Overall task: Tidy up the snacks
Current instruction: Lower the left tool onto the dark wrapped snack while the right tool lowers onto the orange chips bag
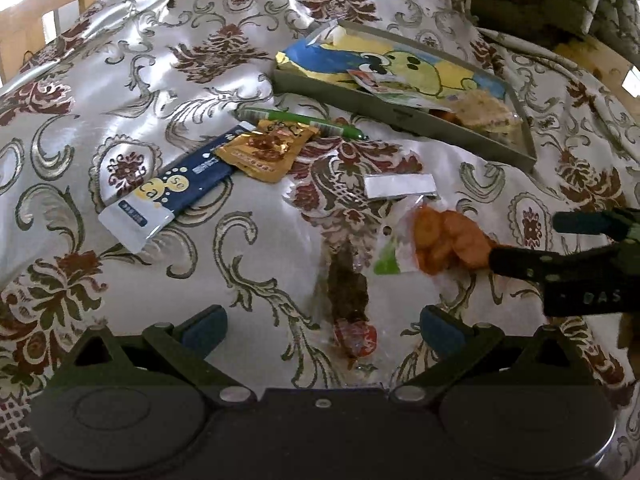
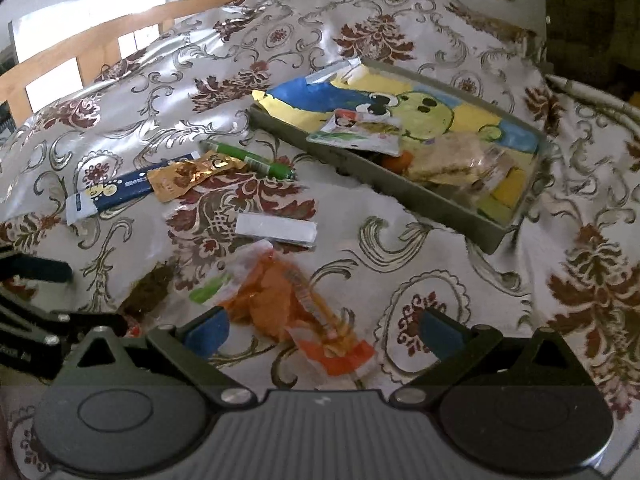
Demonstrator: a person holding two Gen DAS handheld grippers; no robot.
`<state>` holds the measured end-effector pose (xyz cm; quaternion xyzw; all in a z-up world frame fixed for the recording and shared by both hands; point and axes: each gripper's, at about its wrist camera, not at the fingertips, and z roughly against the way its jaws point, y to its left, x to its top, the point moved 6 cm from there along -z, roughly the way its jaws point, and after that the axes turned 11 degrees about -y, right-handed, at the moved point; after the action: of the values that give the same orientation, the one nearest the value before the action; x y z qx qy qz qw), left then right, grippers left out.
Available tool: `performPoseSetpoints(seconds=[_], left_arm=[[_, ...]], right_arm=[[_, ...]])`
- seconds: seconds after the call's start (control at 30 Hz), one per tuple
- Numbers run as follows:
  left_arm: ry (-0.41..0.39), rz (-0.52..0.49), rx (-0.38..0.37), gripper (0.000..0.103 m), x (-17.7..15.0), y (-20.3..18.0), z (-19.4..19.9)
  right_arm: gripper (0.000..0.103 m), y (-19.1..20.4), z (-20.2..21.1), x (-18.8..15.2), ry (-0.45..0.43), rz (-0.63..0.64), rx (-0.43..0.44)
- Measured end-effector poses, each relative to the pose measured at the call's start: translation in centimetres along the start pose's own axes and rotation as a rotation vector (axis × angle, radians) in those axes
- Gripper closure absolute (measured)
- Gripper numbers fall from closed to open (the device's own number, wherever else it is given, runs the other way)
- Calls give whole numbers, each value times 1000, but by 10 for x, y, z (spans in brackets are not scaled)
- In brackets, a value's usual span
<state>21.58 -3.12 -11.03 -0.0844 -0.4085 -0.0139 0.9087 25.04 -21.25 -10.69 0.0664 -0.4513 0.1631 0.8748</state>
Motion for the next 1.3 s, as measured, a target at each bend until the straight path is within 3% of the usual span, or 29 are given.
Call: performPoseSetpoints(seconds=[0.37, 0.5, 0.73, 0.93, 1.13, 1.3], left_arm=[[14, -15, -46, 3, -4, -8, -4], [3, 4, -72, 8, -3, -10, 0], [15, -15, -47, 11, -5, -11, -8], [42, -45, -26, 13, -9, -13, -18], [29, -33, -9, 31, -8, -8, -17], [26, -3, -42, 65, -8, -8, -15]], right_arm=[[2, 5, -29, -6, 23, 80, 105], [11, 8, -40, -8, 40, 71, 135], [15, 11, -54, -8, 73, 36, 171], [15, 16, -57, -11, 70, 54, 147], [22, 15, -56, -12, 66, 53, 127], [33, 15, -49, -11, 65, 47, 108]])
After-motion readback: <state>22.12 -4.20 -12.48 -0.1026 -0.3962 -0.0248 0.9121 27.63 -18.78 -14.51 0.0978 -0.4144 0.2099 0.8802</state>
